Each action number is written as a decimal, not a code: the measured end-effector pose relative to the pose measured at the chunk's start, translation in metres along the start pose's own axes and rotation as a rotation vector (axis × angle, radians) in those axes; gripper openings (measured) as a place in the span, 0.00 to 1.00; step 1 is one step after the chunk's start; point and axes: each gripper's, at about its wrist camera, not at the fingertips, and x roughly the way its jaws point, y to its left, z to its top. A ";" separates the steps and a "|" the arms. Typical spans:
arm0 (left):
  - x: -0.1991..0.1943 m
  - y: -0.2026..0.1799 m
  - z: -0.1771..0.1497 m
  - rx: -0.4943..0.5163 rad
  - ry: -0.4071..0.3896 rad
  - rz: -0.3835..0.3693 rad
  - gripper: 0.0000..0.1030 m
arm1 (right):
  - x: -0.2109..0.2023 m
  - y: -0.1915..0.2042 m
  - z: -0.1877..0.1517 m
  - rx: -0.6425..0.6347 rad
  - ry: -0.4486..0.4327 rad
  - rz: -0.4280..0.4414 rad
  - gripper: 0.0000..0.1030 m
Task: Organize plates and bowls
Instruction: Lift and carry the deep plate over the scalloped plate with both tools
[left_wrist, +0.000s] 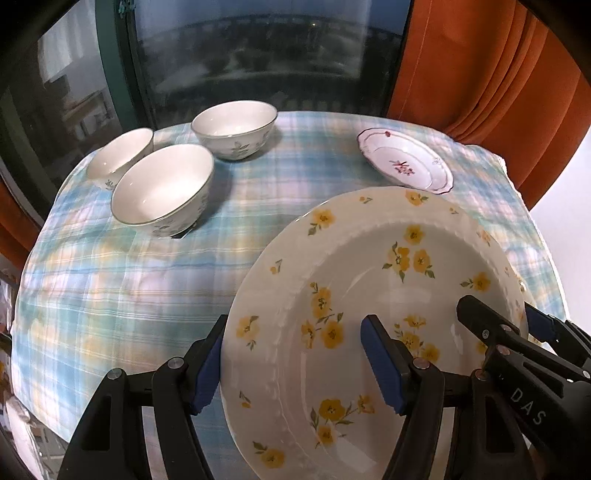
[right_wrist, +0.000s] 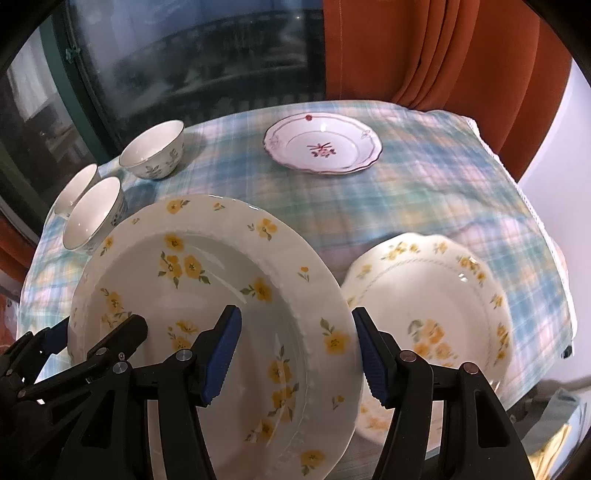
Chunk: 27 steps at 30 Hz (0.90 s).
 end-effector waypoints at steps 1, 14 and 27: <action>-0.001 -0.004 0.000 -0.001 -0.004 0.003 0.68 | -0.001 -0.005 0.001 -0.003 -0.003 0.004 0.64; 0.001 -0.073 -0.004 -0.033 -0.028 0.031 0.69 | -0.011 -0.077 0.007 -0.020 -0.035 0.039 0.64; 0.018 -0.141 -0.015 -0.090 -0.025 0.022 0.69 | -0.006 -0.145 0.011 -0.073 -0.040 0.028 0.64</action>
